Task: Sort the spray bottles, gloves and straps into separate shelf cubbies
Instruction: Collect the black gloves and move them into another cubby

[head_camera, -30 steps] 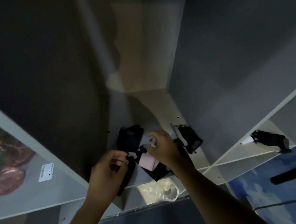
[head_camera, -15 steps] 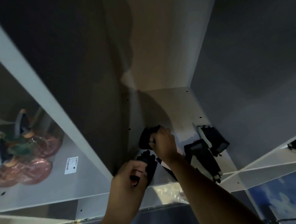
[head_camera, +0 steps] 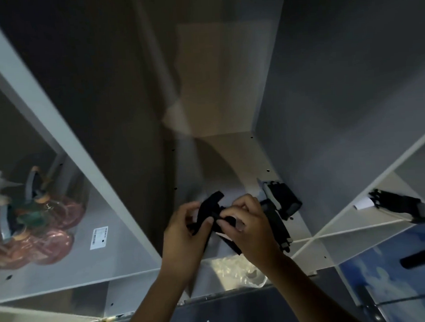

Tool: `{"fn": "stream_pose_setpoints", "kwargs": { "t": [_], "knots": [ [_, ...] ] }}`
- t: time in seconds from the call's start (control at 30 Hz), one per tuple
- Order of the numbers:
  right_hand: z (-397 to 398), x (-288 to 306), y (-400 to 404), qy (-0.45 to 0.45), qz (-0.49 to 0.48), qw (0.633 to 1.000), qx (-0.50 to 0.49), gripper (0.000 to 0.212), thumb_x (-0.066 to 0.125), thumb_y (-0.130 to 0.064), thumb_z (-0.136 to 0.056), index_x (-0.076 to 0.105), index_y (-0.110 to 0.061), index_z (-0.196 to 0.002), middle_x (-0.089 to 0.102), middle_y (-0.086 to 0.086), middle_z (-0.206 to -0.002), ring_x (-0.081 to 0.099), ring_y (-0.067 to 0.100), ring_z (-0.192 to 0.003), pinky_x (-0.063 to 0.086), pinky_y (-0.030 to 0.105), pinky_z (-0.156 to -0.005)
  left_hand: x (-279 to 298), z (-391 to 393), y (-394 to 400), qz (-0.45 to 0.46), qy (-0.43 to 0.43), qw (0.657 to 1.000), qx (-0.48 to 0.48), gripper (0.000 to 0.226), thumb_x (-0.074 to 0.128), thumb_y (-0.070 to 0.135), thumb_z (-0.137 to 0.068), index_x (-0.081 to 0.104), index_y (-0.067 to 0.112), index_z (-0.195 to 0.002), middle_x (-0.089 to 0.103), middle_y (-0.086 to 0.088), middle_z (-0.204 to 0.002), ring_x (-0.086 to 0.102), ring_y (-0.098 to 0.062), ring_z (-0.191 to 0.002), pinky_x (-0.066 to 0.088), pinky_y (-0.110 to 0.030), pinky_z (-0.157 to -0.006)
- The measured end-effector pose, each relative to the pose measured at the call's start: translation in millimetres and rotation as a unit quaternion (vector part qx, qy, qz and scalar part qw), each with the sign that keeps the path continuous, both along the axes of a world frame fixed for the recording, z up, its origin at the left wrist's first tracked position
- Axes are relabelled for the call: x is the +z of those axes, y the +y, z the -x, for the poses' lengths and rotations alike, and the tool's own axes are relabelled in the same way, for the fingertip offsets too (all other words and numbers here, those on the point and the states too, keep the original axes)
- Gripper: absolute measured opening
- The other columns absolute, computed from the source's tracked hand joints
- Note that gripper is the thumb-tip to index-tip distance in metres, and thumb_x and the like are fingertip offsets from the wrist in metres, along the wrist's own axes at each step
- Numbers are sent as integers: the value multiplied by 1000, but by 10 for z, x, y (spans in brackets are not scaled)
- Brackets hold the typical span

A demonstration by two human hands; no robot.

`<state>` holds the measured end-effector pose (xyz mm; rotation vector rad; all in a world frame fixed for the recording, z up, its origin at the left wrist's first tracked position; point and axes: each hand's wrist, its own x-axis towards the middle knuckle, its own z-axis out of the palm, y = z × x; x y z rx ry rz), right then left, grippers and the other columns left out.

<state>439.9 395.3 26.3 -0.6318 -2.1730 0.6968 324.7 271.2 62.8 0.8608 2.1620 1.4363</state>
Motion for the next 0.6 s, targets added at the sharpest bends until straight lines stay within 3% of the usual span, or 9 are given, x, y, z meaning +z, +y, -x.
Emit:
{"fn": "stream_pose_setpoints", "kwargs": {
  "t": [0.13,0.3,0.47,0.6],
  "knots": [
    [-156,-63,-196,-12,37,999,12,11,75,-31,-81,71,-22,-85,49,-11,-97,58,13,-89,52,33,-74,-25,-112,-121,0,18,1000,-17,28,75,12,-84,67,31,-102,73,16,-91,69,1,-87,56,-21,-81],
    [-243,-269,-413,-21,53,998,25,20,78,-34,-77,71,-22,-91,53,-7,-93,57,10,-87,49,19,-74,-307,-182,-541,48,2,998,27,31,77,9,-82,68,36,-94,73,16,-83,70,-4,-75,60,-34,-73],
    [-66,-697,-592,-98,68,993,10,33,70,-40,-80,69,-24,-109,54,-8,-96,53,10,-91,54,29,-73,-602,-149,-1129,107,-12,992,66,36,78,4,-80,67,38,-87,71,13,-78,72,-6,-66,60,-29,-63],
    [154,-999,-723,-170,32,985,20,42,67,-44,-77,67,-26,-115,57,-1,-98,57,22,-97,54,36,-79,-688,-72,-1530,134,-24,987,88,34,78,5,-79,69,36,-88,70,13,-79,72,-8,-68,63,-35,-68]
  ]
}}
